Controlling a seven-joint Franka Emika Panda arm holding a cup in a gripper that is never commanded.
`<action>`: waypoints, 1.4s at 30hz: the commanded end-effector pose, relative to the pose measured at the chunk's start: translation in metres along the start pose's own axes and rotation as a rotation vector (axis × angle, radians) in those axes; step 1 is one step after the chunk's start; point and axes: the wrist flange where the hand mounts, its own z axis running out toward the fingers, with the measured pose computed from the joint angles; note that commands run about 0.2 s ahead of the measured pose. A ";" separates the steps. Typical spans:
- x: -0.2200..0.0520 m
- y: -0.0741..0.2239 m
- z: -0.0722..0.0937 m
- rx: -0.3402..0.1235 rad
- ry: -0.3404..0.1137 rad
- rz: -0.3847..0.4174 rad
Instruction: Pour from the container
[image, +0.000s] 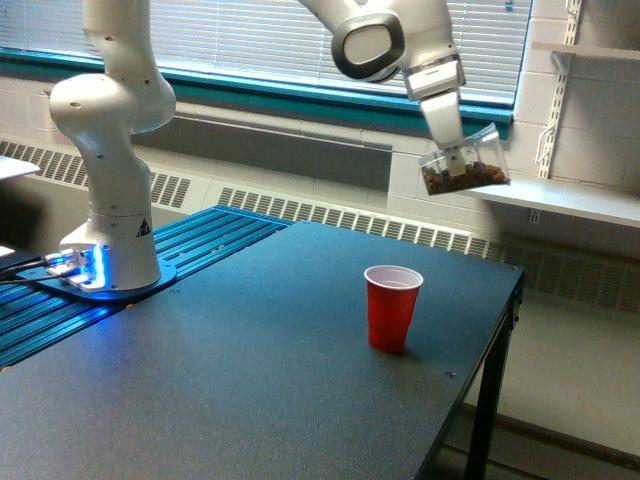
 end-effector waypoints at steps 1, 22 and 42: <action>-0.005 0.015 -0.008 -0.008 0.023 -0.009; -0.055 0.077 -0.003 -0.085 0.003 0.006; -0.091 0.115 0.017 -0.157 -0.064 0.010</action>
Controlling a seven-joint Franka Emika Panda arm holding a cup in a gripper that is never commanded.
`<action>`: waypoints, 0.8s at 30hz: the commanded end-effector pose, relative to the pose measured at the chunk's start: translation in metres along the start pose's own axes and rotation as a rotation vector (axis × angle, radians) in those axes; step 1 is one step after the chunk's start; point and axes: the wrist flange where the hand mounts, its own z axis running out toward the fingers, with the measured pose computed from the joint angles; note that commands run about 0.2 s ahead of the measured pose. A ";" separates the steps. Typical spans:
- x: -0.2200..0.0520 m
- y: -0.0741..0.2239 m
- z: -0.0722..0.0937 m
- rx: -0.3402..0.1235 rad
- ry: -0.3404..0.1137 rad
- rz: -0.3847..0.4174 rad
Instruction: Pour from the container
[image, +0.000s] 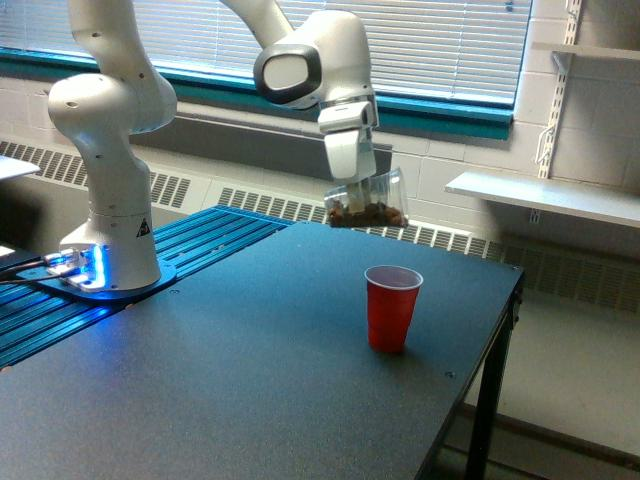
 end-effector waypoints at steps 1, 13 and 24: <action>-0.006 0.008 0.004 -0.018 -0.008 0.004; -0.014 0.015 0.017 -0.068 -0.036 -0.001; -0.021 0.015 0.030 -0.109 -0.066 -0.015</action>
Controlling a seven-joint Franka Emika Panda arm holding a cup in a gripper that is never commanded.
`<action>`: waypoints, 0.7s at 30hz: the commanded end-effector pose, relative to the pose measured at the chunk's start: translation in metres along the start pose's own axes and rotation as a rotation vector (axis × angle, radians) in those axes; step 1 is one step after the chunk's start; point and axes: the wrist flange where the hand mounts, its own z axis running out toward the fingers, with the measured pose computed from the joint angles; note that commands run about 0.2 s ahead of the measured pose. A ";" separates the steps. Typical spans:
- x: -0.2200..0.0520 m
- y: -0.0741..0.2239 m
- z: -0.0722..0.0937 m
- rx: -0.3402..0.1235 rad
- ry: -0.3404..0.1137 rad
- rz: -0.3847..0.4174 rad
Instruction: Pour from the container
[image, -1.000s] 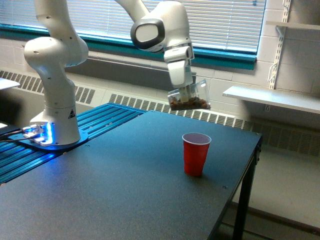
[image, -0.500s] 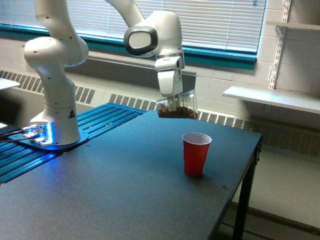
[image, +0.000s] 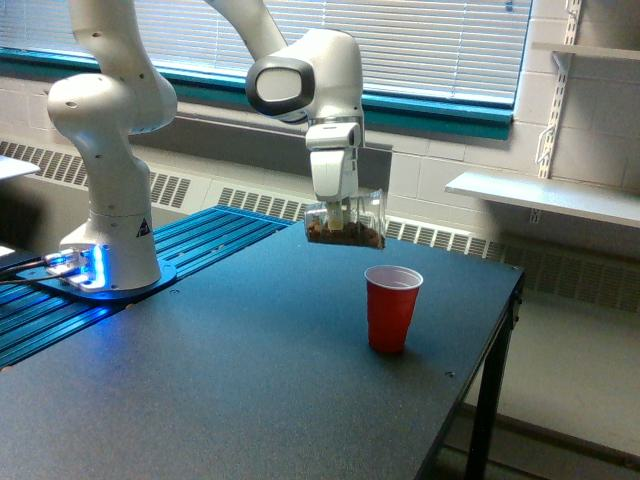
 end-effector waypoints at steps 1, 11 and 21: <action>-0.003 -0.002 0.007 -0.023 -0.016 0.014; -0.005 -0.009 0.016 -0.059 -0.034 -0.004; 0.004 -0.021 0.012 -0.087 -0.041 -0.031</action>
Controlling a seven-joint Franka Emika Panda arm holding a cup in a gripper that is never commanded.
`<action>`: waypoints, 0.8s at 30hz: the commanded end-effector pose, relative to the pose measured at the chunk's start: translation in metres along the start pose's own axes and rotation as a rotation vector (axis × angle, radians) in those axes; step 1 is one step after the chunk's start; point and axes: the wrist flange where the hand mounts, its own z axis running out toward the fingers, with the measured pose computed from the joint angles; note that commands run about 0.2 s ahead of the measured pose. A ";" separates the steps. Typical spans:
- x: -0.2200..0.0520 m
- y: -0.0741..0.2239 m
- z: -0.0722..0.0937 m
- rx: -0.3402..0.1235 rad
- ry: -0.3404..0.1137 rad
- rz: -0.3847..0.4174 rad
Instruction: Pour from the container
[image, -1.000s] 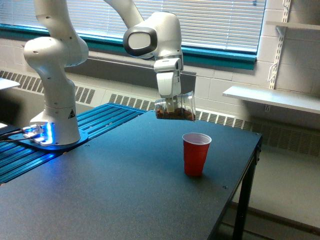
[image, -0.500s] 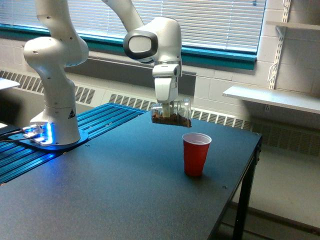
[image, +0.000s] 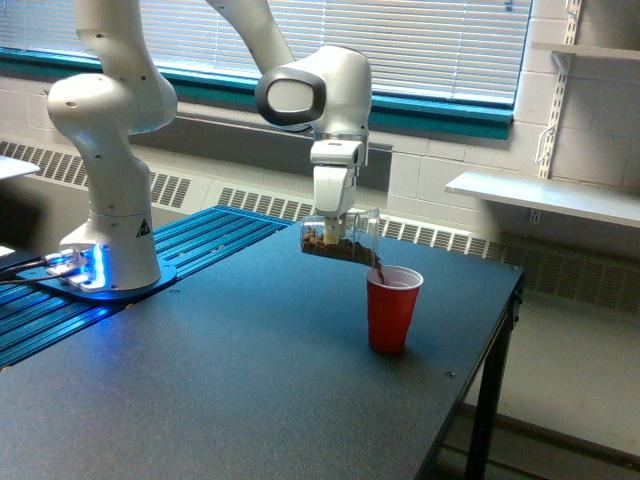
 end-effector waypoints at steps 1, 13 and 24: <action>0.010 -0.012 -0.011 -0.011 0.017 -0.007; 0.016 -0.021 -0.016 -0.053 0.003 -0.058; 0.018 -0.020 -0.018 -0.094 -0.005 -0.090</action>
